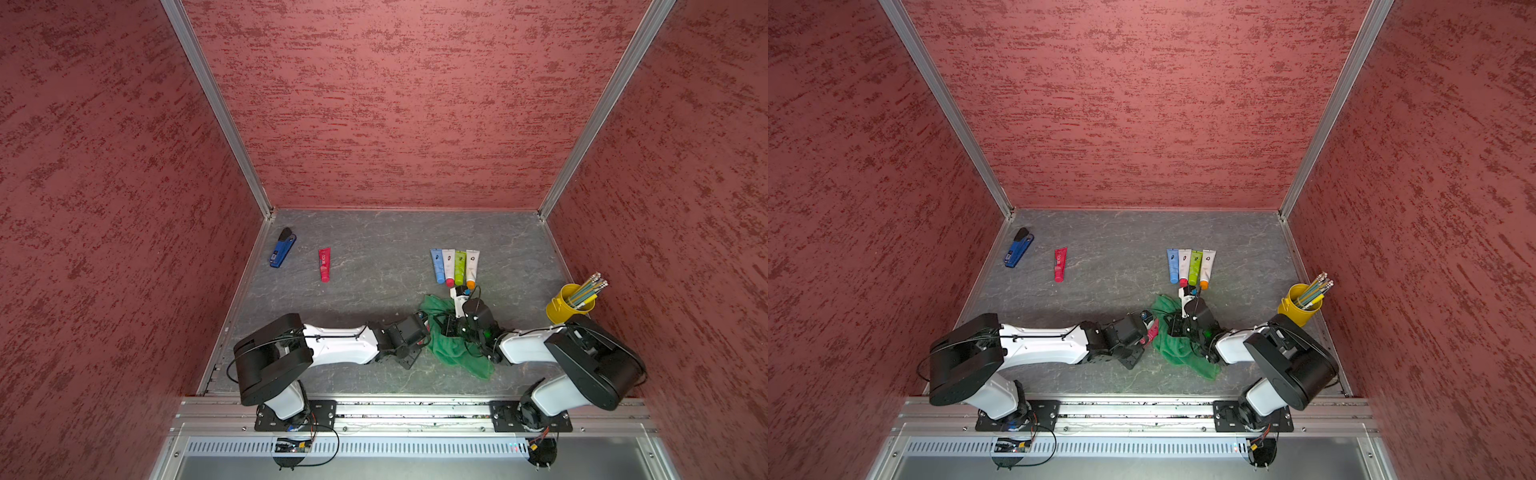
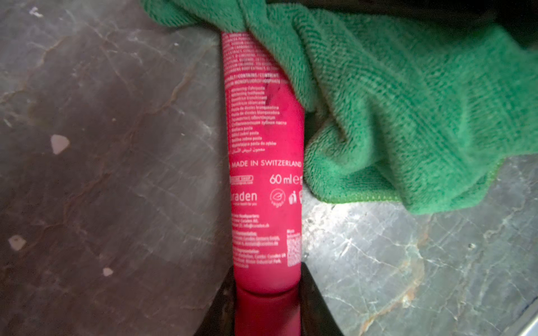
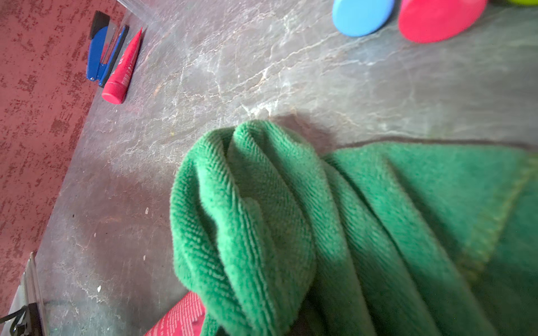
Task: Wipe the surface of the toothpaste tube
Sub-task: Wipe the dirt from the toothpaste tube.
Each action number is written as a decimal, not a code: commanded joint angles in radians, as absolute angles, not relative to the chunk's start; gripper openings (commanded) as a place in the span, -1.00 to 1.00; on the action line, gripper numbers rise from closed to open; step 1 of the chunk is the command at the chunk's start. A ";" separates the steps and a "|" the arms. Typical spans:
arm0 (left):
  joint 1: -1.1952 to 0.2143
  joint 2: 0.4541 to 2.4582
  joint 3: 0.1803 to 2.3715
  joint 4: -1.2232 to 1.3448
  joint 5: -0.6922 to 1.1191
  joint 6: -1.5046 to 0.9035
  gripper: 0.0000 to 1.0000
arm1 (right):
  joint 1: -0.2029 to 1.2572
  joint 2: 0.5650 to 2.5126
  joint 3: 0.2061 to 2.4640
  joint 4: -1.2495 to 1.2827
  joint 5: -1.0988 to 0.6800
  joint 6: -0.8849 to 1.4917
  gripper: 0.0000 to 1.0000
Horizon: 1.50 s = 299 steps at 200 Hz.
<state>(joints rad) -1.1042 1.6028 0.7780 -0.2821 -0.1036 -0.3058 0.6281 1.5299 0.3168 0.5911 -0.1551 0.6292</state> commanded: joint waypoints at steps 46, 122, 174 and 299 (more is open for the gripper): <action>-1.091 1.644 0.778 -0.267 -0.107 -0.288 -1.00 | 0.815 1.627 0.313 0.483 -0.451 0.660 -1.00; -1.081 1.595 0.731 -0.255 -0.146 -0.311 -1.00 | 0.712 1.600 0.347 0.254 -0.181 0.612 -1.00; -1.099 1.570 0.706 -0.261 -0.176 -0.337 -1.00 | 0.680 1.465 0.447 0.056 0.030 0.574 -1.00; -1.104 1.596 0.723 -0.250 -0.172 -0.316 -1.00 | 0.790 1.443 0.385 0.334 -0.380 0.595 -1.00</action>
<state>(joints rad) -1.1069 1.5734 0.7292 -0.2302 -0.1356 -0.3168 0.7696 1.4101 0.3748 0.3325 -0.3420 0.5838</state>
